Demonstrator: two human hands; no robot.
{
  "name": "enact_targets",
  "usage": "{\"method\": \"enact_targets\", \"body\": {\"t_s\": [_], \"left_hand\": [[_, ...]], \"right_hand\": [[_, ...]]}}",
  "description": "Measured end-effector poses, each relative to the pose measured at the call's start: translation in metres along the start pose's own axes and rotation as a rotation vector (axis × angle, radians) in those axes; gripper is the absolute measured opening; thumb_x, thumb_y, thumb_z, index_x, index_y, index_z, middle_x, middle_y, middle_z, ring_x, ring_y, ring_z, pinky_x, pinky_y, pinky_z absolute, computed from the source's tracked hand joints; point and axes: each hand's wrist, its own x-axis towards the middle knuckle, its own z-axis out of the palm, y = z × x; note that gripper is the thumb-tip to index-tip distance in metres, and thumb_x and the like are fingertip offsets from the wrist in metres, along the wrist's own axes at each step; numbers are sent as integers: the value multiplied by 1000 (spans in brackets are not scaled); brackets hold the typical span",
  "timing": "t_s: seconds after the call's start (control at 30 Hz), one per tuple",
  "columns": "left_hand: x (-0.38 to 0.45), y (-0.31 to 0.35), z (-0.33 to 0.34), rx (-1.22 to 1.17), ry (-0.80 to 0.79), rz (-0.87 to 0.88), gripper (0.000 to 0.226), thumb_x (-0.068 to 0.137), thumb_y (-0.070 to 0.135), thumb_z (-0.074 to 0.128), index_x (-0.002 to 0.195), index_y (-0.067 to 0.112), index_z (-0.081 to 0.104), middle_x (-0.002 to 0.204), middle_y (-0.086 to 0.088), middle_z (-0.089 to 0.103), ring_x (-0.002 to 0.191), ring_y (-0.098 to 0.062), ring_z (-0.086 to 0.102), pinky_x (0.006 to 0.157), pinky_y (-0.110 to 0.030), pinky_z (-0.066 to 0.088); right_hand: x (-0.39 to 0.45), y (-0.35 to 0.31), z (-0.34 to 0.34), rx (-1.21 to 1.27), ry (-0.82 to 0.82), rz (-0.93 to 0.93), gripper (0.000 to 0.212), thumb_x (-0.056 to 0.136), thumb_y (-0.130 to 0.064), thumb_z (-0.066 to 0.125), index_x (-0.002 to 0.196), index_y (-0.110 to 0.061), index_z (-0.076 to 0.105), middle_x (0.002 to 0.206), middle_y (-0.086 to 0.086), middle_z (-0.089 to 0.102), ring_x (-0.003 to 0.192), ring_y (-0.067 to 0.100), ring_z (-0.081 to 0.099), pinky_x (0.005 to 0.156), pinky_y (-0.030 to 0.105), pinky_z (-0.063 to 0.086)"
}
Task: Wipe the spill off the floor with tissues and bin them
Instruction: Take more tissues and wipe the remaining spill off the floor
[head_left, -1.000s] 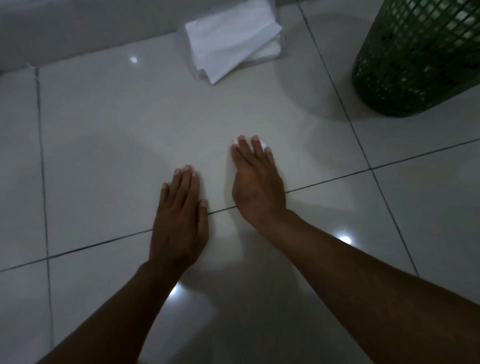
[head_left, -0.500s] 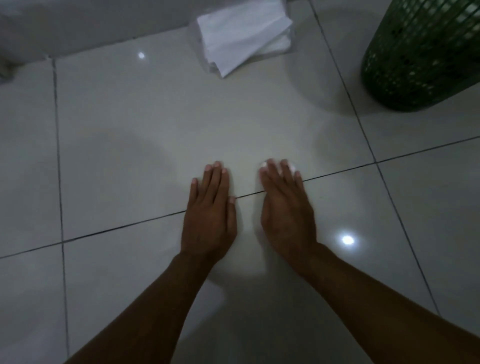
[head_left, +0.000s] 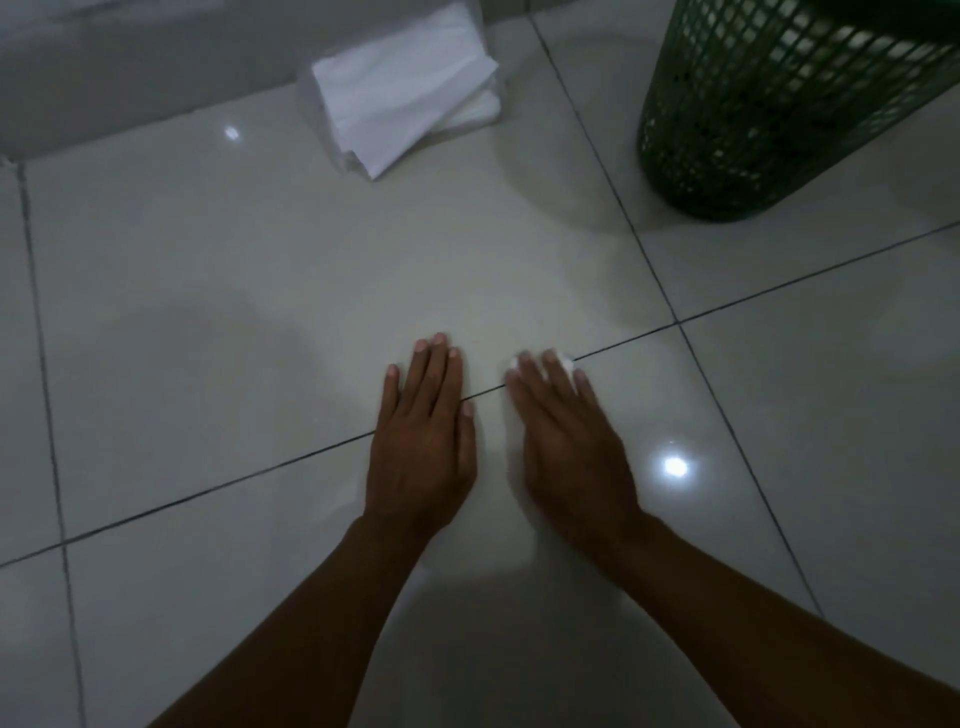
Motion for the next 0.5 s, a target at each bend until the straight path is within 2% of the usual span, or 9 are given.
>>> {"method": "enact_targets", "body": {"t_s": [0.07,0.13,0.23,0.3,0.33,0.4,0.5], "left_hand": [[6,7,2,-11,4,12,56,102,28,27,153,7,24,163,-9,18,153,-20,7,125,-45,9],[13,12,3,-21,3,20,56,101,26,30,154,7,23,163,-8,18,153,-20,7,124,-46,9],[24,15,4,-25,7,31,56,101,26,30,154,7,22,163,-9,18,153,-20,7,125,-44,7],[30,15,4,-22,14,20,56,101,26,30,153,6,23,163,-10,18,153,-20,6,125,-45,6],[32,14,4,-25,24,2,56,101,25,29,153,5,23,163,-10,18,153,-21,7,125,-45,7],[32,13,4,-37,35,-32,56,100,24,29,152,3,25,162,-13,19,152,-23,9,124,-46,8],[30,10,1,-49,33,-15,55,100,23,33,151,1,28,161,-15,22,152,-25,12,124,-48,12]], "right_hand": [[-24,20,-12,-40,-17,-99,50,91,-2,40,140,-1,50,149,15,46,143,33,36,113,55,36],[-32,34,-19,-55,7,-68,51,88,1,45,139,-1,51,148,15,47,142,34,37,111,57,38],[0,26,-15,-16,88,184,51,89,2,46,140,1,48,149,19,45,143,36,34,115,56,32],[35,13,-8,19,101,331,52,94,-5,38,145,-2,42,155,17,37,148,33,25,121,52,23],[48,7,-4,28,83,339,53,95,-9,33,147,-3,38,157,16,33,150,32,21,123,50,19],[52,2,4,38,41,226,55,95,-13,30,148,-5,38,157,15,33,150,31,20,123,49,18],[29,15,0,27,-21,-59,48,95,-7,41,143,-5,48,151,13,44,145,32,33,120,49,27]]}}
